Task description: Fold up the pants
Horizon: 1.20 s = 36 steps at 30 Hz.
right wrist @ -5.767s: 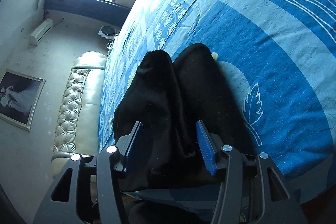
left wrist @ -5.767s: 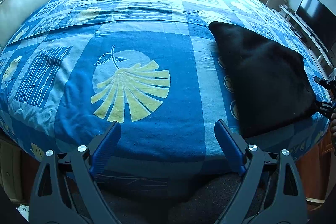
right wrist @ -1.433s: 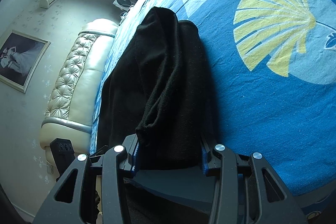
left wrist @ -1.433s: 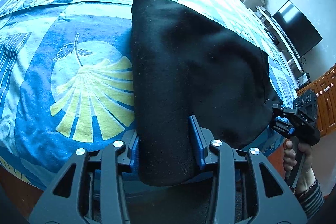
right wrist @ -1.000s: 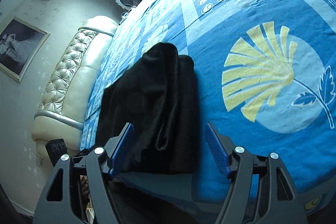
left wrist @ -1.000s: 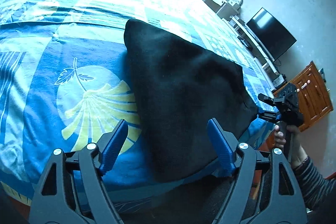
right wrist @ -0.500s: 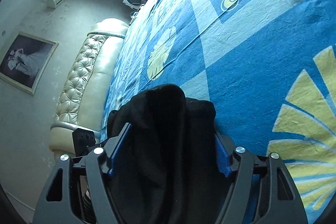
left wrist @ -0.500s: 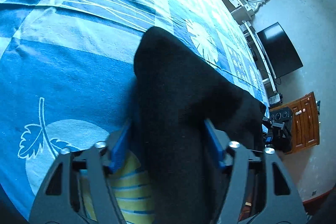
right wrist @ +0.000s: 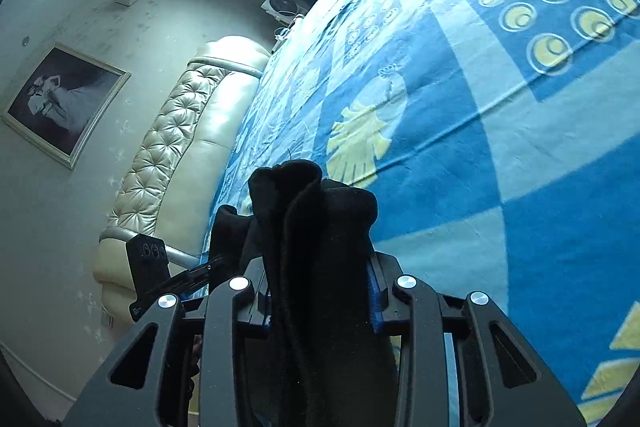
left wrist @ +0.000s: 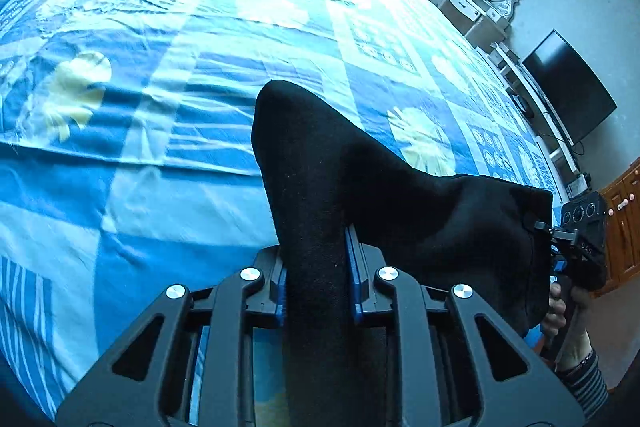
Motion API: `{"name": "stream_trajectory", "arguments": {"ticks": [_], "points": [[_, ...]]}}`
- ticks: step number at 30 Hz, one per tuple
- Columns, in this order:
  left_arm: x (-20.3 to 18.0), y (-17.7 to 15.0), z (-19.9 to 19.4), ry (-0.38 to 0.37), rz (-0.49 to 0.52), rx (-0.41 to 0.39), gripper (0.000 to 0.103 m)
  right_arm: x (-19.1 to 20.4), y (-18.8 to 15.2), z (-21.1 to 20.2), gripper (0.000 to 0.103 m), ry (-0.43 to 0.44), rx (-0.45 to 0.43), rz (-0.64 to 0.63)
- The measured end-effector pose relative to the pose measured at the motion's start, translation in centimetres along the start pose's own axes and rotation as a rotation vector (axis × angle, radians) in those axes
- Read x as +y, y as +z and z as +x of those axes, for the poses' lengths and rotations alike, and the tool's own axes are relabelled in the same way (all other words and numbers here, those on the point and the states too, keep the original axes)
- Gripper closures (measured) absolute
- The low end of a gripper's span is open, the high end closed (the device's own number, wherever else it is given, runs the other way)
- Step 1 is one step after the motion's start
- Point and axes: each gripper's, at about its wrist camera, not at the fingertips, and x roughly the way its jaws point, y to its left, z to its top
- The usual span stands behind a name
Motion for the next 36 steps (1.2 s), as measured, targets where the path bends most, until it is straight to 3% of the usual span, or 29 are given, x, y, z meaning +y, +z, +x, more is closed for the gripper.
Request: {"name": "stream_trajectory", "arguments": {"ticks": [4,7,11,15,22,36], "points": [[2.8,2.8,-0.2,0.093,0.009,-0.032,0.081,1.2,2.3,4.4,0.069,0.023,0.018,-0.018],[5.2,3.1,1.5,0.132,-0.030,0.007,0.081,0.3,2.8,7.2,0.069,0.000,0.039,0.010],[6.1,2.3,2.4,0.126,-0.033,0.001,0.077,-3.1,2.3,8.2,0.069,0.008,0.046,0.100],[5.2,1.9,2.7,0.168,0.028,-0.018,0.074,-3.4,2.0,8.1,0.072,0.023,0.033,0.090],[6.1,1.7,2.9,0.129,0.005,-0.029,0.070,-3.7,1.7,7.9,0.072,0.037,0.021,0.083],[5.9,1.6,2.8,0.135,0.021,-0.039,0.069,-3.7,1.7,8.2,0.072,0.053,0.008,0.074]]}}
